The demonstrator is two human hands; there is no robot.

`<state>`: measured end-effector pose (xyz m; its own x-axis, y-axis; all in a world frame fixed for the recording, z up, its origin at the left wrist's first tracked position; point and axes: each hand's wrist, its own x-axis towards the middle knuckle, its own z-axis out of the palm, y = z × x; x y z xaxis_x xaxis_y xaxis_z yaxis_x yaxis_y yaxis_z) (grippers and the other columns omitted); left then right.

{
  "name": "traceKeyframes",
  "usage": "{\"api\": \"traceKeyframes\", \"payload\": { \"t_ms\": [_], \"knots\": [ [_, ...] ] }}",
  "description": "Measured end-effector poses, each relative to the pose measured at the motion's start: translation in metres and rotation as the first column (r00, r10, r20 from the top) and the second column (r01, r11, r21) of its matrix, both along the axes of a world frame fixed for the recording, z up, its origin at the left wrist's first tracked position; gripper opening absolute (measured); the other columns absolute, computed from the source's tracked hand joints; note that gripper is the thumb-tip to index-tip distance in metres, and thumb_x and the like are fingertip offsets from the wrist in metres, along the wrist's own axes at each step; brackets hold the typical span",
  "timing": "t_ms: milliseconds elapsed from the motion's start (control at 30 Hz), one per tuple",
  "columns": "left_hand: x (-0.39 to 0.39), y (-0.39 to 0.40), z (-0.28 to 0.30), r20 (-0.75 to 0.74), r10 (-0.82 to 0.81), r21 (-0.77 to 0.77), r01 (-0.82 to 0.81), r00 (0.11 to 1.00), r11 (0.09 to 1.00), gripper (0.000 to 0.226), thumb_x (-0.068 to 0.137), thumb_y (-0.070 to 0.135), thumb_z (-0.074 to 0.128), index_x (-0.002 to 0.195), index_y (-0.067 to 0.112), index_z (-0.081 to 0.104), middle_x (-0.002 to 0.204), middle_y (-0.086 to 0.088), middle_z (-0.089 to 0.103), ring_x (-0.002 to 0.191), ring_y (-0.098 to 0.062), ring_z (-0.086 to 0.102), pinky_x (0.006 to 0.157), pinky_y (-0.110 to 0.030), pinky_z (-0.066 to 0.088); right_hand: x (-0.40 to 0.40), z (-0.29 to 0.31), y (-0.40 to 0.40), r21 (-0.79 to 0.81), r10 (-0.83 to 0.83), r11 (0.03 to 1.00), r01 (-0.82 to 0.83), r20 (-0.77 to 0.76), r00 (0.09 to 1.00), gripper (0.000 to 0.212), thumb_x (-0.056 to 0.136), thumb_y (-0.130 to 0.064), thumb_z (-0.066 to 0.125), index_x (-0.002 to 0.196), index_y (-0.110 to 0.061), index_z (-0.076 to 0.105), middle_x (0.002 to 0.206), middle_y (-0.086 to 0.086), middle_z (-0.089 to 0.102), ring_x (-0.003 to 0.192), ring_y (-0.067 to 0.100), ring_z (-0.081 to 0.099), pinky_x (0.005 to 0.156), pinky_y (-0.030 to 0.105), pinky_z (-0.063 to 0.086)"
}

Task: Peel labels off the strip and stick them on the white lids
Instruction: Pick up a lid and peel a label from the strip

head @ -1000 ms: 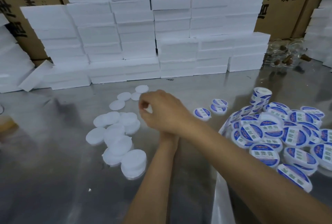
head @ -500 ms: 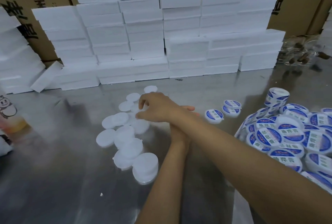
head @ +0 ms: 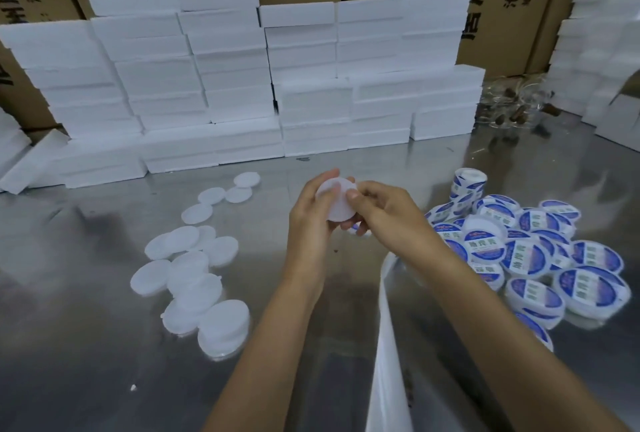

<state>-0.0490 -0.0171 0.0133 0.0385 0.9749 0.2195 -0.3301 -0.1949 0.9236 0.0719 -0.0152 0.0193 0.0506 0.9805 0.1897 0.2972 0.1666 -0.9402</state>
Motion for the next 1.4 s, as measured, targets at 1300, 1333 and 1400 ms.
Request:
{"api": "traceKeyframes", "payload": {
  "t_ms": [1300, 1333, 1400],
  "knots": [
    [0.013, 0.010, -0.033, -0.238, -0.155, -0.256, 0.092, 0.959, 0.962, 0.012, 0.079, 0.011, 0.081, 0.084, 0.019, 0.075, 0.093, -0.001, 0.077, 0.077, -0.018, 0.074, 0.064, -0.026, 0.058, 0.031, -0.050, -0.033, 0.123, -0.356, 0.934, 0.334, 0.275, 0.893, 0.014, 0.084, -0.030, 0.071, 0.089, -0.033, 0.059, 0.080, -0.023, 0.061, 0.083, -0.001, 0.060, 0.076, 0.025, 0.051],
    [0.014, 0.010, -0.033, -0.237, -0.146, -0.254, 0.084, 0.960, 0.964, 0.012, 0.079, 0.010, 0.081, 0.084, 0.019, 0.075, 0.091, 0.001, 0.077, 0.075, -0.017, 0.074, 0.063, -0.025, 0.057, 0.030, -0.050, -0.033, 0.120, -0.364, 0.931, 0.344, 0.248, 0.898, 0.016, 0.084, -0.028, 0.073, 0.091, -0.032, 0.058, 0.081, -0.023, 0.060, 0.083, -0.002, 0.060, 0.076, 0.024, 0.051],
    [0.014, 0.009, -0.032, -0.224, -0.135, -0.244, 0.079, 0.965, 0.967, 0.012, 0.080, 0.007, 0.080, 0.084, 0.017, 0.074, 0.087, 0.004, 0.077, 0.071, -0.014, 0.073, 0.060, -0.022, 0.055, 0.029, -0.050, -0.033, 0.099, -0.381, 0.925, 0.368, 0.190, 0.905, 0.018, 0.082, -0.027, 0.075, 0.094, -0.027, 0.060, 0.085, -0.020, 0.061, 0.086, 0.000, 0.061, 0.078, 0.022, 0.051]
  ]
}}
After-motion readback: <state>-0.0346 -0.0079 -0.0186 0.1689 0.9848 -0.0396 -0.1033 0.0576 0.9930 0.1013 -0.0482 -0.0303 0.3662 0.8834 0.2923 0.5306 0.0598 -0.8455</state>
